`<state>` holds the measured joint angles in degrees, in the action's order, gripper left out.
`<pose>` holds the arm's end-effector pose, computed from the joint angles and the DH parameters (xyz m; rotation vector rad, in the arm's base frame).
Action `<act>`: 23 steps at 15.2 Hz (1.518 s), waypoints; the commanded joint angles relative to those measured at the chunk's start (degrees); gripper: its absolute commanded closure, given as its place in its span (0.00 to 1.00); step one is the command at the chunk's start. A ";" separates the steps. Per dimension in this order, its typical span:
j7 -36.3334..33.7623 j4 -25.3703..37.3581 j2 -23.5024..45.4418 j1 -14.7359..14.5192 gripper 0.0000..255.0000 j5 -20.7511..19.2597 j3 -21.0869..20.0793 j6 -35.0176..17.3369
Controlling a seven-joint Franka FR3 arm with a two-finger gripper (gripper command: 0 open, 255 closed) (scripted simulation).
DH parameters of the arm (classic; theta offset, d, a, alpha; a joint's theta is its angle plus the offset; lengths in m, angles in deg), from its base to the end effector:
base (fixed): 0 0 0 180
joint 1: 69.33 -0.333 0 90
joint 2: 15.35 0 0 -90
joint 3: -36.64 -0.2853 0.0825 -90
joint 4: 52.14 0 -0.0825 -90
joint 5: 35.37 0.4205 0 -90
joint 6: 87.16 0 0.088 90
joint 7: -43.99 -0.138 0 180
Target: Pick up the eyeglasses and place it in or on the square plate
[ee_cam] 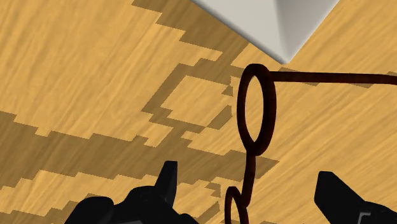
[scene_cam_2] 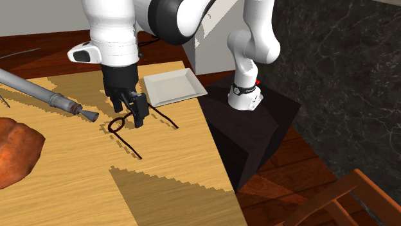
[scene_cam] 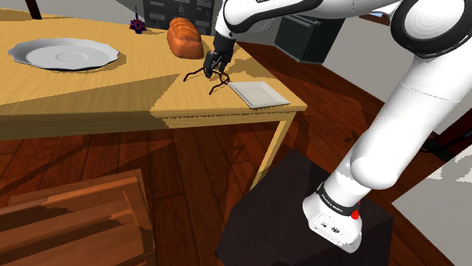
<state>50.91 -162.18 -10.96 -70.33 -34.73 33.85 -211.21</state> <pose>0.6295 0.0421 0.3911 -3.1089 -0.2821 -0.2633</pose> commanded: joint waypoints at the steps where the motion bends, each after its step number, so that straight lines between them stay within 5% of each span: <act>1: 0.01 -0.03 0.04 0.01 0.00 0.00 0.00 -0.08; 5: 0.01 -0.03 0.03 0.00 0.00 0.00 0.00 -0.07; 6: 0.01 -0.03 0.03 0.00 1.00 0.00 0.00 -0.07; 15: 0.01 -0.03 0.04 0.01 1.00 0.00 0.01 -0.08; 23: -0.02 4.66 -1.19 0.02 1.00 0.03 0.01 5.84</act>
<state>50.92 -158.26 -12.03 -70.30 -34.70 33.87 -206.24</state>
